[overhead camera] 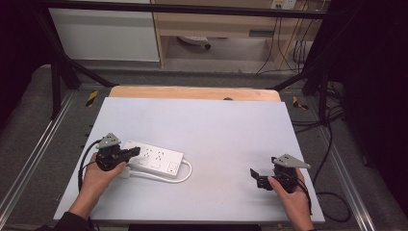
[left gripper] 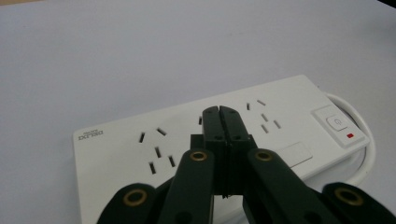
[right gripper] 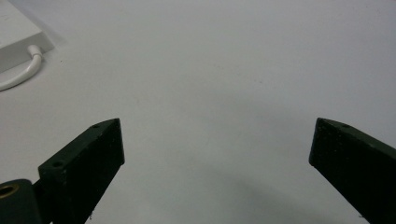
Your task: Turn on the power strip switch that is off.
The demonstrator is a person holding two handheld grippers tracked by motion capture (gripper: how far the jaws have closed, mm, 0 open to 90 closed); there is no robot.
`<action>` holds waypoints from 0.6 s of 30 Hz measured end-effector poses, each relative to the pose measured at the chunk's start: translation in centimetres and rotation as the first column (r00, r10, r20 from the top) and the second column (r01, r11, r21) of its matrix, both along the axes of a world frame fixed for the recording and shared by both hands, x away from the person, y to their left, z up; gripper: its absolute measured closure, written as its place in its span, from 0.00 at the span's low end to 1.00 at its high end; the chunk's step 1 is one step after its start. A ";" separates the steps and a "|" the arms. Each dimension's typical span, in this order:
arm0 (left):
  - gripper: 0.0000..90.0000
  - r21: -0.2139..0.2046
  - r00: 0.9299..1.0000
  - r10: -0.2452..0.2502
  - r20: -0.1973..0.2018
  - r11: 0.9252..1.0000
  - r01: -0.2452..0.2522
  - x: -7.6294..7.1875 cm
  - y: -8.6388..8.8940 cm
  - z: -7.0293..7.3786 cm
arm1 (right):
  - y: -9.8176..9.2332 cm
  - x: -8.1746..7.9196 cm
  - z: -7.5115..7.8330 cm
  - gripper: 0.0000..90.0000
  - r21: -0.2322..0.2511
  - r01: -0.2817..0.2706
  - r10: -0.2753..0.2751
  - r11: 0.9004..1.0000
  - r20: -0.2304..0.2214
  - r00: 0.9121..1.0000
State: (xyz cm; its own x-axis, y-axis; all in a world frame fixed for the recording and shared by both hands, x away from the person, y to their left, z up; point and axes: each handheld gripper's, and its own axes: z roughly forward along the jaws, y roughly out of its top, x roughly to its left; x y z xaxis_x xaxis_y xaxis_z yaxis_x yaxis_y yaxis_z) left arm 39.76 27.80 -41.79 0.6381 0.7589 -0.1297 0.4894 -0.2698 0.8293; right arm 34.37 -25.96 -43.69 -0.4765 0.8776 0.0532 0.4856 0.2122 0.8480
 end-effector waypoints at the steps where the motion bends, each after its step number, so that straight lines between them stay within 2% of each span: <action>1: 1.00 -0.005 1.000 0.000 0.002 1.000 0.000 0.0 0.0 0.0 | 0.0 0.0 0.0 0.04 0.001 0.000 0.000 1.000 -0.001 1.000; 16: 1.00 -0.018 1.000 0.005 0.022 1.000 -0.004 0.5 0.1 0.5 | 0.0 0.0 0.0 0.04 0.000 0.000 0.000 1.000 -0.003 1.000; 18: 0.92 -0.025 0.999 0.019 0.033 1.000 -0.019 0.5 0.1 0.6 | 0.0 0.0 0.0 0.04 0.001 0.000 0.000 1.000 -0.002 1.000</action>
